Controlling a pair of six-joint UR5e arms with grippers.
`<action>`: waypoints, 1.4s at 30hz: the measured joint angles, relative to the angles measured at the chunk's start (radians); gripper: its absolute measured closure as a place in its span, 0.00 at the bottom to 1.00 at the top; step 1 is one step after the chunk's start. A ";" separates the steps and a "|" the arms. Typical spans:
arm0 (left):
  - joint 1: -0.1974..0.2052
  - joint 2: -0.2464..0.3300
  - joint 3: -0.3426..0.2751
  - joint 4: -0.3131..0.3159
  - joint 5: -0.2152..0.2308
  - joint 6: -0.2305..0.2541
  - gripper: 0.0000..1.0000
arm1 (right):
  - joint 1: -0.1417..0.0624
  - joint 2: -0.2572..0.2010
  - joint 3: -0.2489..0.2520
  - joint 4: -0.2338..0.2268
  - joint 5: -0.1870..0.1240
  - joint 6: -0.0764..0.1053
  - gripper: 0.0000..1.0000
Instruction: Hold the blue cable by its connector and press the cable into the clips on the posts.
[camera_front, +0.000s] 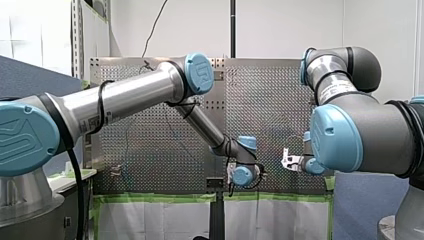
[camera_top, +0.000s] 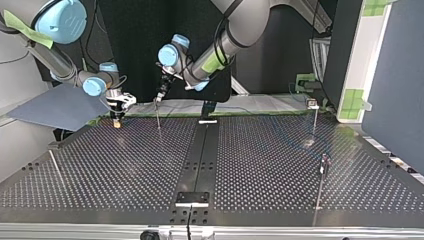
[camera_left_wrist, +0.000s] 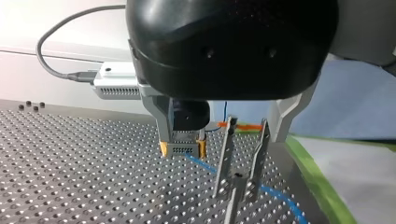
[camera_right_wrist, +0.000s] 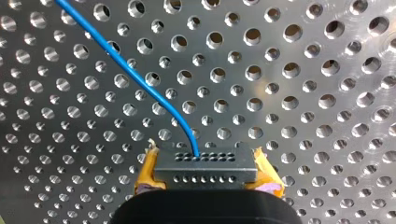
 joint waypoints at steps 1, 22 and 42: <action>0.000 -0.004 0.003 0.000 0.003 -0.007 0.00 | 0.000 0.000 0.000 0.000 0.000 0.000 1.00; -0.006 -0.055 0.044 -0.021 0.010 -0.020 0.00 | -0.002 0.002 0.000 0.001 -0.001 0.002 1.00; -0.010 -0.055 0.064 -0.031 0.000 -0.018 0.00 | 0.000 0.004 0.000 0.001 -0.002 0.001 1.00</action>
